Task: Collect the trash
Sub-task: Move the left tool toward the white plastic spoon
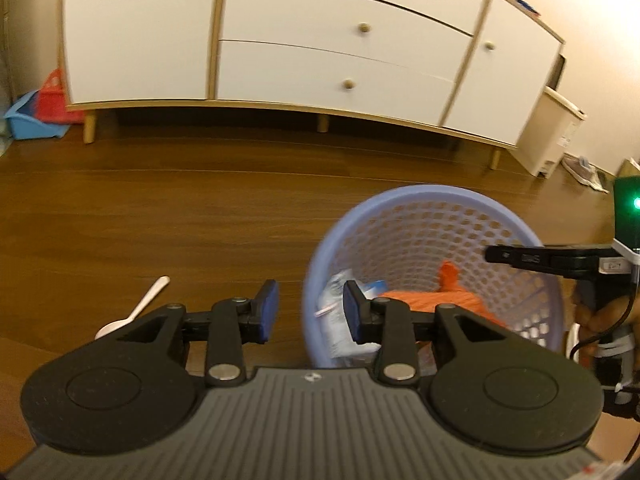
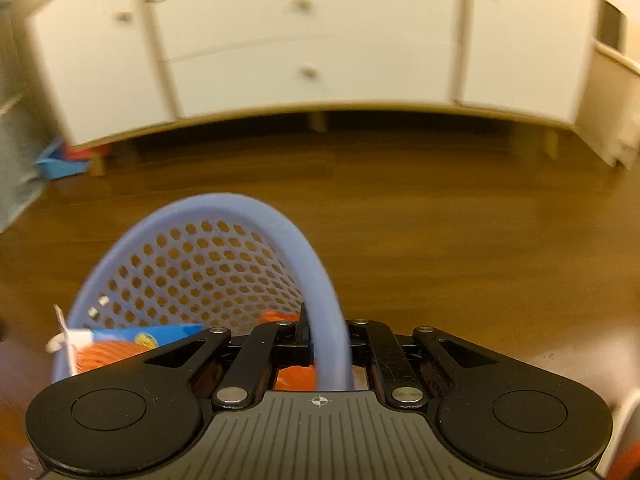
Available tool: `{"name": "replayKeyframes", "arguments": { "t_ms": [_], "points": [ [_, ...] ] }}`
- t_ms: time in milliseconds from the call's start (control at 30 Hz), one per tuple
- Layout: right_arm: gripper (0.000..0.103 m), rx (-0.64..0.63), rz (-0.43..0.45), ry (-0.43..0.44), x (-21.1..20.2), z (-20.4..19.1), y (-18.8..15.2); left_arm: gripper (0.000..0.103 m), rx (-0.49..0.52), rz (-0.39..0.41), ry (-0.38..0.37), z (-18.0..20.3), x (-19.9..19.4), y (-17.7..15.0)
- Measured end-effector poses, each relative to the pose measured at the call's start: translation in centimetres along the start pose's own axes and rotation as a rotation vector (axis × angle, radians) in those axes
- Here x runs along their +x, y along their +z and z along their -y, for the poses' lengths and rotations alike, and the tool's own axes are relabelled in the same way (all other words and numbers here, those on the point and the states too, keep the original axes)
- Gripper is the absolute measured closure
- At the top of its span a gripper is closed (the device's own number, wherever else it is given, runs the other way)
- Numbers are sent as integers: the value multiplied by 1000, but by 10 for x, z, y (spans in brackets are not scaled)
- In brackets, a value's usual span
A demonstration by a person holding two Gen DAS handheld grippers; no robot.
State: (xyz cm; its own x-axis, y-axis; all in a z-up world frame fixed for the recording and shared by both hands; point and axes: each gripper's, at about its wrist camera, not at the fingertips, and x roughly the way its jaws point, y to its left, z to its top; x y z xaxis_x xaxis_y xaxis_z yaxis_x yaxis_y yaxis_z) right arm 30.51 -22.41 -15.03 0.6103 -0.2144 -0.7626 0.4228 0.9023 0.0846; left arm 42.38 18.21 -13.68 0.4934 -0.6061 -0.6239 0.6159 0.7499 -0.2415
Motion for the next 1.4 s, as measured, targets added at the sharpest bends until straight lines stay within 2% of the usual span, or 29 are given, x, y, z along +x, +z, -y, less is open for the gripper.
{"name": "replayKeyframes", "arguments": {
  "t_ms": [100,133,267,500,967,1400],
  "points": [
    [102,148,-66,-27,10,32,0,74,-5,6,20,-8,-1,0],
    [102,162,-70,-25,10,36,-1,73,-6,6,29,-10,-1,-1],
    [102,109,-43,-5,5,28,0,73,-25,-16,67,-23,6,-8],
    [102,134,-42,-3,9,30,1,73,-34,-63,124,-41,15,-24],
    [102,148,-29,9,10,35,0,71,-87,-99,234,-87,34,-43],
    [102,138,-10,0,9,31,-1,71,-101,-167,321,-125,66,-63]
  ]
}}
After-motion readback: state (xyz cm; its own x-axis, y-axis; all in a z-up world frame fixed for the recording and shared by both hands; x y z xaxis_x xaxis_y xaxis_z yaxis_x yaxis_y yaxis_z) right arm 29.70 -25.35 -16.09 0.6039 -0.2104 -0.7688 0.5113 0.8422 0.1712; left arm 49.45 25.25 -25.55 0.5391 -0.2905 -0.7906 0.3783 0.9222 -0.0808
